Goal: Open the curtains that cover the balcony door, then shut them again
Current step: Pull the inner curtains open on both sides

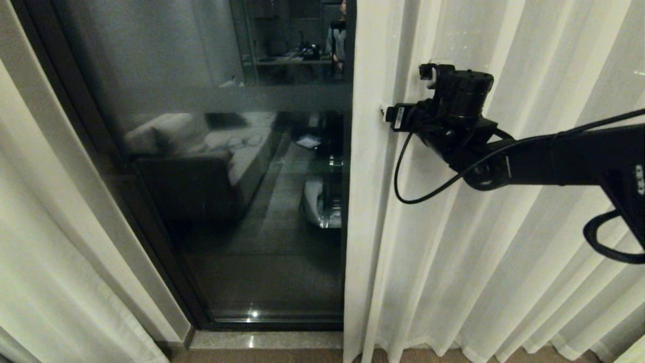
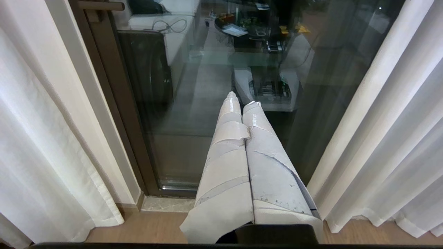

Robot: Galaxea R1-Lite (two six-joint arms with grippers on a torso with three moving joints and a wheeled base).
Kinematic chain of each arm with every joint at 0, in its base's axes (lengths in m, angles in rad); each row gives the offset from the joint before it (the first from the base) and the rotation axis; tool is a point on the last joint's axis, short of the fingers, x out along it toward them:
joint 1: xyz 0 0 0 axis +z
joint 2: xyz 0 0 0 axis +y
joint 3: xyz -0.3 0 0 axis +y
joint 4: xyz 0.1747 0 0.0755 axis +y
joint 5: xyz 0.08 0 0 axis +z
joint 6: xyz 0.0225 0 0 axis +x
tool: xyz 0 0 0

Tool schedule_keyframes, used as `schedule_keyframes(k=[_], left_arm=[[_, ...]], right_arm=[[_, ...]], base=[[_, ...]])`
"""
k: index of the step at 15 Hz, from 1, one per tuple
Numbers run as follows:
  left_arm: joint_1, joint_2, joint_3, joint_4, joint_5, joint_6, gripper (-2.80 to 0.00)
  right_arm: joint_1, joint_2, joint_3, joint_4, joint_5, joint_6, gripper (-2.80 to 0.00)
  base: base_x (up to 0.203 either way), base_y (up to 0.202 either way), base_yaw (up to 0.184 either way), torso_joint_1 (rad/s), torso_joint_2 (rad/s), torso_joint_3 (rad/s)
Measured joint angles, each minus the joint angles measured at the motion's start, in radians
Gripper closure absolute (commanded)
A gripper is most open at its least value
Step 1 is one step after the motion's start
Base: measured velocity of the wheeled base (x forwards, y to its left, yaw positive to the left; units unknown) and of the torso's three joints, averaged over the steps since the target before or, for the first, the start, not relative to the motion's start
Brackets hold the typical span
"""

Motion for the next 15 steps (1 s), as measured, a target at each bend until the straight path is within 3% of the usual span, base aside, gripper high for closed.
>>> schedule_keyframes(k=[10,11,15], left_arm=[[0.000,0.000,0.000,0.000,0.000,0.000,0.00],[0.000,0.000,0.000,0.000,0.000,0.000,0.00],[0.000,0.000,0.001,0.000,0.000,0.000,0.00]], right_arm=[[-0.031,0.039,-0.018,-0.059,-0.001,-0.002,-2.80],[-0.034,0.039,-0.018,-0.060,-0.001,-0.004,0.00],[-0.041,0.043,-0.034,-0.098,-0.001,0.013,0.00]], base=[[0.000,0.000,0.000,0.000,0.00,0.000],[0.000,0.000,0.000,0.000,0.00,0.000],[0.000,0.000,0.000,0.000,0.00,0.000]])
